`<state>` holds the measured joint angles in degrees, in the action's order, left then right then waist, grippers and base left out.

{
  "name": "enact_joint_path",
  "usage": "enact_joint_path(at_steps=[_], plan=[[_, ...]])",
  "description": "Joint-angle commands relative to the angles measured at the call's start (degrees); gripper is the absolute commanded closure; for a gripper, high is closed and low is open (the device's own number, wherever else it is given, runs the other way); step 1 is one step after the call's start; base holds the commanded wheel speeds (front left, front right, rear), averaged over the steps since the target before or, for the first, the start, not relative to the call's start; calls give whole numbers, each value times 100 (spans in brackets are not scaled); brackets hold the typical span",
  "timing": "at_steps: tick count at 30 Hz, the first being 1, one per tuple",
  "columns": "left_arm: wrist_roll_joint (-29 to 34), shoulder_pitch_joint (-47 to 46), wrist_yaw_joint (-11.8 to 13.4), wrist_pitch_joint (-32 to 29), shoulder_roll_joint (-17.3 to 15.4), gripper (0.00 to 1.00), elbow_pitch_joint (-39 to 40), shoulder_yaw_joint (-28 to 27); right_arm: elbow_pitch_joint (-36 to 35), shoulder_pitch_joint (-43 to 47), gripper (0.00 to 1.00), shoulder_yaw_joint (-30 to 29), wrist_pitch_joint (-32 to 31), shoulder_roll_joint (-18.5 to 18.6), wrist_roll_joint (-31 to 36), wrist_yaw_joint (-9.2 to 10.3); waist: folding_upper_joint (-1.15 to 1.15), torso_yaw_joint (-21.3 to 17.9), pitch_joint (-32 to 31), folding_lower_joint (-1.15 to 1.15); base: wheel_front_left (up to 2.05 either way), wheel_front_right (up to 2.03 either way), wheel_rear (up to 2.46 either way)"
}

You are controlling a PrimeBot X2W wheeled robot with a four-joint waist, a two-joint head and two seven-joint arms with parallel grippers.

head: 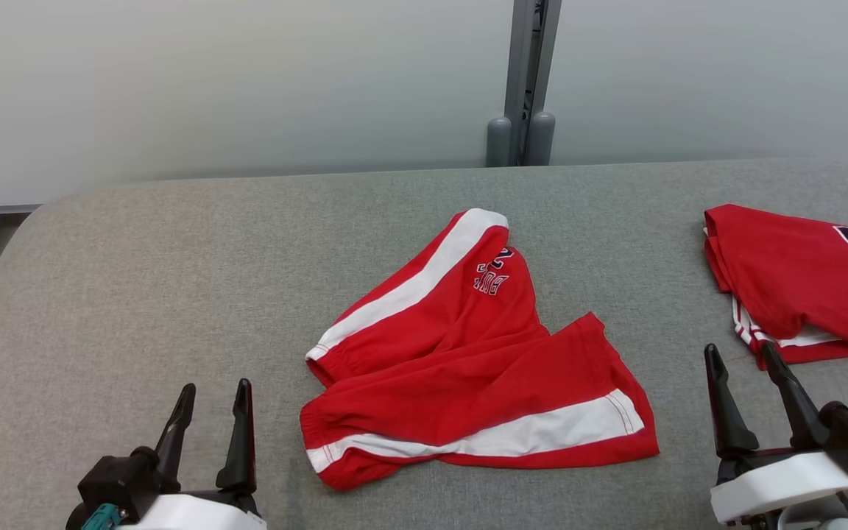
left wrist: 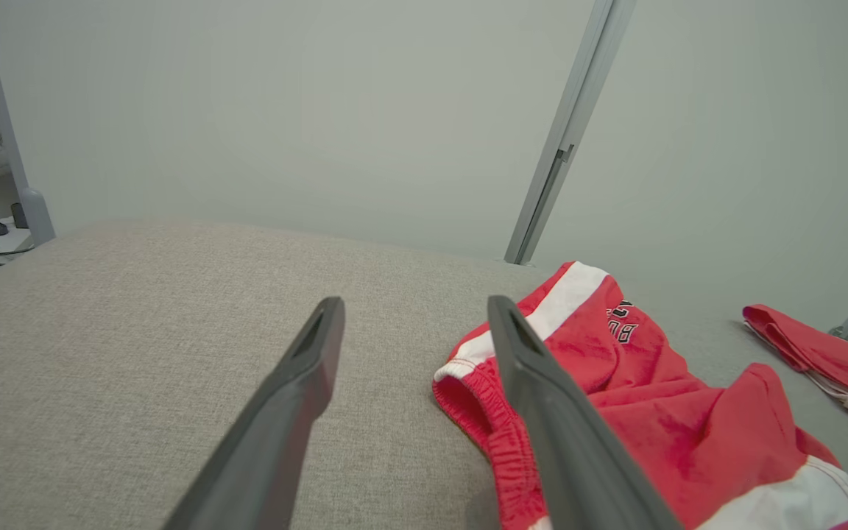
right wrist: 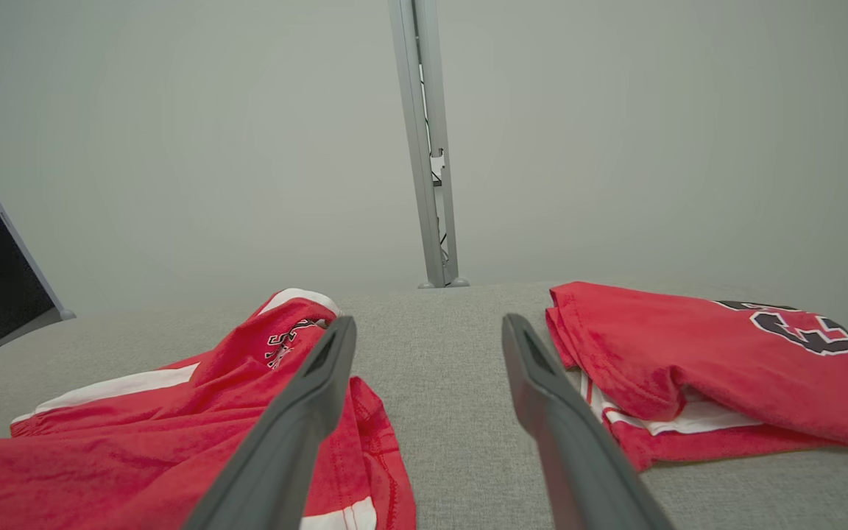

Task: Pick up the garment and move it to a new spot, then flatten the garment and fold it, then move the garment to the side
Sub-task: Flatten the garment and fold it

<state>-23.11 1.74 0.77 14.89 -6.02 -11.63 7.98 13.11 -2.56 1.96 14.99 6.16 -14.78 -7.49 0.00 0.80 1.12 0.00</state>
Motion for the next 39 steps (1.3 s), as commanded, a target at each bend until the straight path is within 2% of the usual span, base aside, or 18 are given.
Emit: enact_joint_path(at_steps=[1, 15, 19, 23, 32, 39], plan=[[24, -134, -3, 18, -35, 0, -11, -18, 42, -83, 0, -5, 24, 68, -56, -1, 0, 20, -6, 0, 0, 0, 0], [-3, -154, 2, 26, -60, 0, -76, 10, 192, -132, 0, 45, 25, 98, -103, -1, 0, 94, -24, 0, 0, 0, 0], [-116, -175, -277, -45, -81, 0, -59, 154, 205, -164, 0, 72, 25, 117, -105, -1, 0, 99, -18, 0, 0, 0, 0], [-166, -186, -393, -176, -128, 0, -70, 253, 374, -213, 0, 213, 11, 141, -153, -1, 0, 114, -3, 0, 0, 0, 0], [-263, -196, -560, -663, -195, 0, -105, 575, 1092, -512, 0, 1042, -1161, 363, -691, -1, 0, 204, 44, 0, 0, 0, 0], [-421, -234, -693, -1146, -268, 0, -31, 916, 1522, -771, 0, 1228, -1775, 414, -986, -1, 0, 312, 133, 0, 0, 0, 0]])
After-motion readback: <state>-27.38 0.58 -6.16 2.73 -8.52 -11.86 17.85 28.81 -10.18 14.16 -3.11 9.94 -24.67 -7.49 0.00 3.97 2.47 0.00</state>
